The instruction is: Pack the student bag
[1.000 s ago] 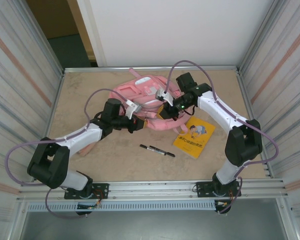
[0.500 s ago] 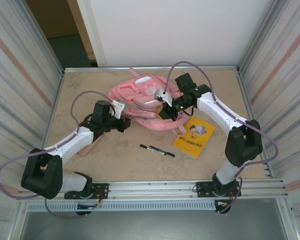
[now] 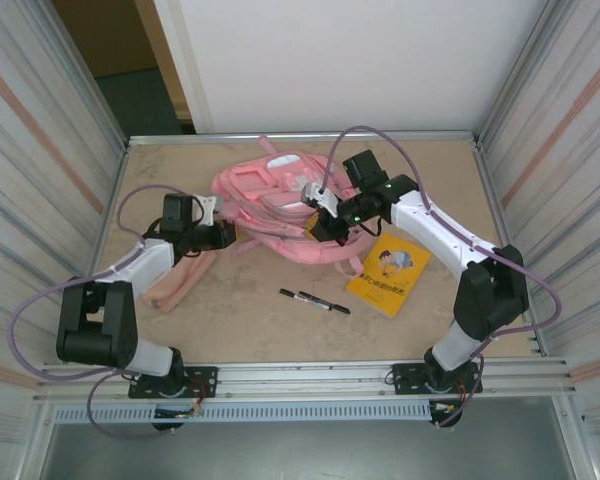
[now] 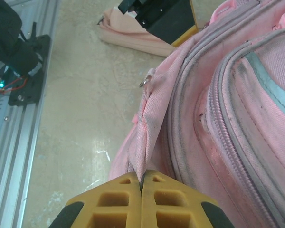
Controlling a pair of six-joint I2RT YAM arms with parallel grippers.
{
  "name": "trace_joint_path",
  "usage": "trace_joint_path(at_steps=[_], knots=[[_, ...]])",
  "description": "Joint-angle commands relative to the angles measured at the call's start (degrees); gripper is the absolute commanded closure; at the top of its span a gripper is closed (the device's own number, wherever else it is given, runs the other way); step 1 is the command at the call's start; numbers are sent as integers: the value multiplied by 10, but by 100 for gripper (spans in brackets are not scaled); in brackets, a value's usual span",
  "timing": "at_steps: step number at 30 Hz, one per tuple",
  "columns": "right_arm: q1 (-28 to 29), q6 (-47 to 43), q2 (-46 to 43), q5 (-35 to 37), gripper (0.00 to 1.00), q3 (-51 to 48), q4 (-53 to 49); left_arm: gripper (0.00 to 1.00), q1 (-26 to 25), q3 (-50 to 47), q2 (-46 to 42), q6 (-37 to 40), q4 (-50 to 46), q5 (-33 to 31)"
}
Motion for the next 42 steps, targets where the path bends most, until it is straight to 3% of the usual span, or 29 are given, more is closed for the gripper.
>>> trace_joint_path(at_steps=[1, 7, 9, 14, 19, 22, 27, 32, 38, 42], knots=[[5, 57, -36, 9, 100, -24, 60, 83, 18, 30, 8, -31, -17, -10], [5, 108, -41, 76, 100, -49, 114, 56, 19, 21, -39, -96, -29, 58], [5, 123, -44, 93, 100, -60, 136, 52, 22, 10, -68, -133, -47, 89], [5, 145, -66, 54, 100, -110, 227, 50, 2, -32, -144, -176, -69, 191], [4, 84, -59, 42, 100, -91, 175, 43, -71, -48, -221, -152, -77, 98], [3, 41, -48, 42, 100, -68, 141, 41, -102, -40, -218, -233, -84, -3], [11, 38, -33, 41, 100, -51, 145, 37, -134, 1, -174, -395, -76, -14], [24, 34, -26, 65, 100, -55, 155, 34, -178, 55, -128, -417, -102, -64], [44, 7, -25, 98, 100, -65, 151, 35, -181, 69, -94, -476, -114, -141], [45, -3, -27, 85, 100, -58, 142, 38, -181, 53, -70, -507, -94, -155]])
